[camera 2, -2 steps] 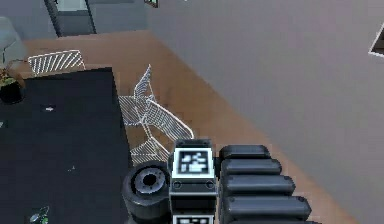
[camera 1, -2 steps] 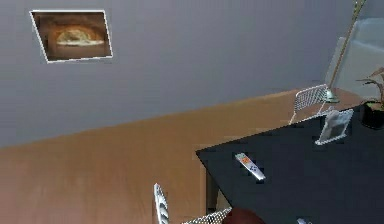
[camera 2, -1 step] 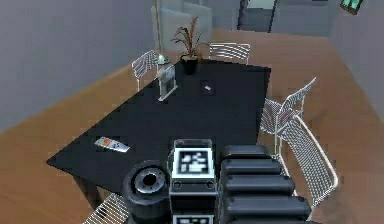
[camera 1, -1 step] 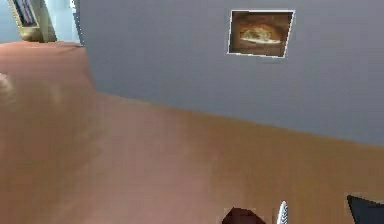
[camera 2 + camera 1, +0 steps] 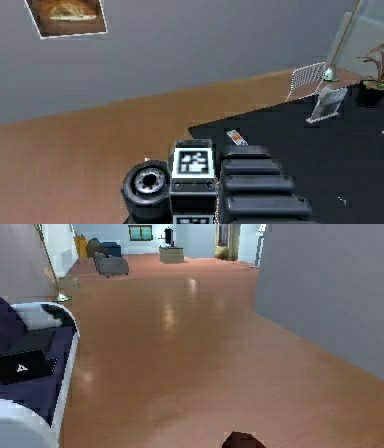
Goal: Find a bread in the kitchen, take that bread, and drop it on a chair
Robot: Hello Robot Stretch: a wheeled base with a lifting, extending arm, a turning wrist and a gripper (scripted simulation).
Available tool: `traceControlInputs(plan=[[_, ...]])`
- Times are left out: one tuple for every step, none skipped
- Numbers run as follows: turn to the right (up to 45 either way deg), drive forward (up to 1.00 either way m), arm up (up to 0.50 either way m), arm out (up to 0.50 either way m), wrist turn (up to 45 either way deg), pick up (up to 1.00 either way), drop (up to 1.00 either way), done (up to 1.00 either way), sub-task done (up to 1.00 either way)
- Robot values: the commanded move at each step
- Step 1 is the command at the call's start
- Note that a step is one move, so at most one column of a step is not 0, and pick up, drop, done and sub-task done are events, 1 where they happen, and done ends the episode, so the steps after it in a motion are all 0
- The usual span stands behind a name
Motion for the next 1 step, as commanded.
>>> traceControlInputs(plan=[[0.0, 0.25, 0.00, 0.00, 0.0, 0.00, 0.00, 0.00, 0.00]])
